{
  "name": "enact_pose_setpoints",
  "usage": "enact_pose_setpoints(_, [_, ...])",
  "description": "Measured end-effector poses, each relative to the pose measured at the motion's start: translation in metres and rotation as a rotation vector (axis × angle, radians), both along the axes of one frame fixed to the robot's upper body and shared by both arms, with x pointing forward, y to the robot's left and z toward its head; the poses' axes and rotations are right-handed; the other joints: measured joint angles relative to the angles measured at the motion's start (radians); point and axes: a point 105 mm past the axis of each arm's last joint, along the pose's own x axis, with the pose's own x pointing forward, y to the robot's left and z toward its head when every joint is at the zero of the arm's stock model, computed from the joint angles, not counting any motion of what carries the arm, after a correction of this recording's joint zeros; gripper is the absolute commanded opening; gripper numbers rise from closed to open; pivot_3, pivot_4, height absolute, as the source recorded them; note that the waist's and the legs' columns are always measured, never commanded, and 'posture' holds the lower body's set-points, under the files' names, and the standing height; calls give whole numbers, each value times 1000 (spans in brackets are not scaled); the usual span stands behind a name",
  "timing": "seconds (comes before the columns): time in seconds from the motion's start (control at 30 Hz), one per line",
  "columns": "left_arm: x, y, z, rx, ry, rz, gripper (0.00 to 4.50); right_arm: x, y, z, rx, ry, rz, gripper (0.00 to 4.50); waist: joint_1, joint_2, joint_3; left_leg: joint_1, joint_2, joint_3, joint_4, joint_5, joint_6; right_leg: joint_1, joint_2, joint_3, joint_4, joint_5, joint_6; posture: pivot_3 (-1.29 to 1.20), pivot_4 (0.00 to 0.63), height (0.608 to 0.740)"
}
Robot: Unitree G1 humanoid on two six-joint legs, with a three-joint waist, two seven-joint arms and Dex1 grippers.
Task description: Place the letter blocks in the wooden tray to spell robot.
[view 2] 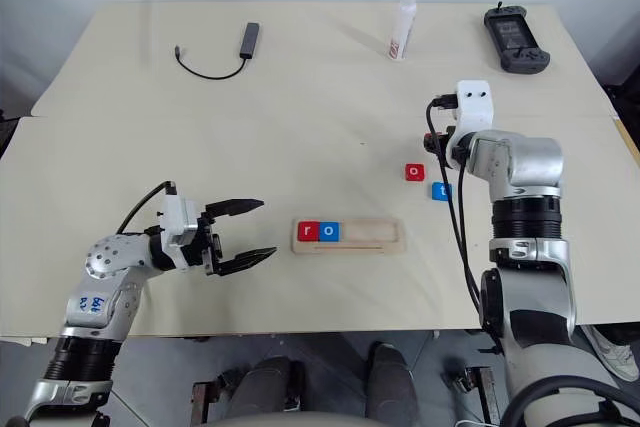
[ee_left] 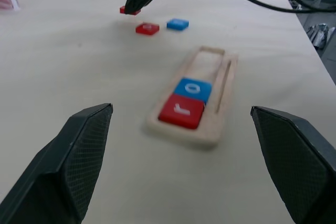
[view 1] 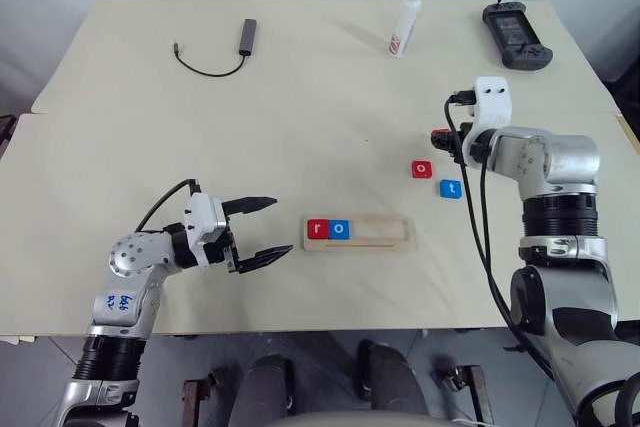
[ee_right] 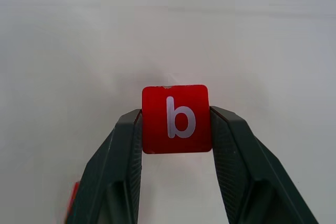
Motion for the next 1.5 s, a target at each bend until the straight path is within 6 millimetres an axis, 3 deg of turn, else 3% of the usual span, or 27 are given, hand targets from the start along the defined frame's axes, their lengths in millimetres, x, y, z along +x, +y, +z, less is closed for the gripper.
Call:
enact_pose_setpoints(0.17, [3,-13,-4,-10,29,-83,4500,-54,-10,-3,-10,48,-8,1464,5,0,0,0,0,1,0,0,0,0,-1,-3,0,0,0,0,150,740])
enact_pose_setpoints(0.3, [4,-19,0,-10,17,-126,4500,-89,-9,-18,-33,81,2,1464,5,0,0,1,0,1,0,0,0,0,-1,-3,0,0,0,0,150,740])
enact_pose_setpoints(0.47, [5,-18,-4,5,46,-174,4500,-140,6,-71,-5,152,-1,1464,19,0,-1,1,0,1,0,0,0,0,0,-3,0,0,-1,0,150,740])
enact_pose_setpoints(0.5, [6,-18,-5,7,55,-178,4500,-144,10,-72,-3,145,-2,1464,19,0,-1,1,-1,2,0,0,0,0,-1,-2,0,0,-1,0,150,740])
enact_pose_setpoints(0.63, [5,-21,-2,15,42,-210,4500,-148,15,-75,-12,142,-13,1464,17,-1,-1,3,0,2,1,0,0,1,-1,-1,1,1,-1,0,150,740])
enact_pose_setpoints(0.8, [4,-20,-2,23,49,-217,4500,-142,15,-68,-23,112,-28,3118,17,-1,-1,2,0,2,1,0,-1,0,0,-1,2,1,-2,0,150,740])
enact_pose_setpoints(0.93, [3,-19,0,30,42,-216,4500,-138,12,-58,-45,109,55,4448,20,-1,-1,2,0,2,1,0,0,0,0,-1,1,1,-2,0,150,740])
enact_pose_setpoints(1.1, [2,-15,-3,39,49,-201,4500,-145,-6,-36,-126,143,275,4480,21,-1,-1,2,0,2,0,-1,2,1,0,-2,-1,1,-2,0,150,740])
enact_pose_setpoints(1.23, [2,-11,-2,38,36,-182,4500,-143,-11,-16,-227,51,581,4480,18,-3,-1,2,0,2,-1,-1,2,1,0,-2,-3,1,-2,0,150,740])
enact_pose_setpoints(1.37, [1,-13,2,37,9,-180,4500,-137,-15,-30,-296,27,863,4480,17,-3,0,3,0,3,1,-1,2,3,0,-2,-3,1,-1,0,150,740])
enact_pose_setpoints(1.5, [-3,-13,0,37,7,-181,4500,-126,-22,-46,-360,54,985,4480,18,-3,0,3,0,3,2,-1,1,3,0,-2,-3,1,-1,0,150,740])
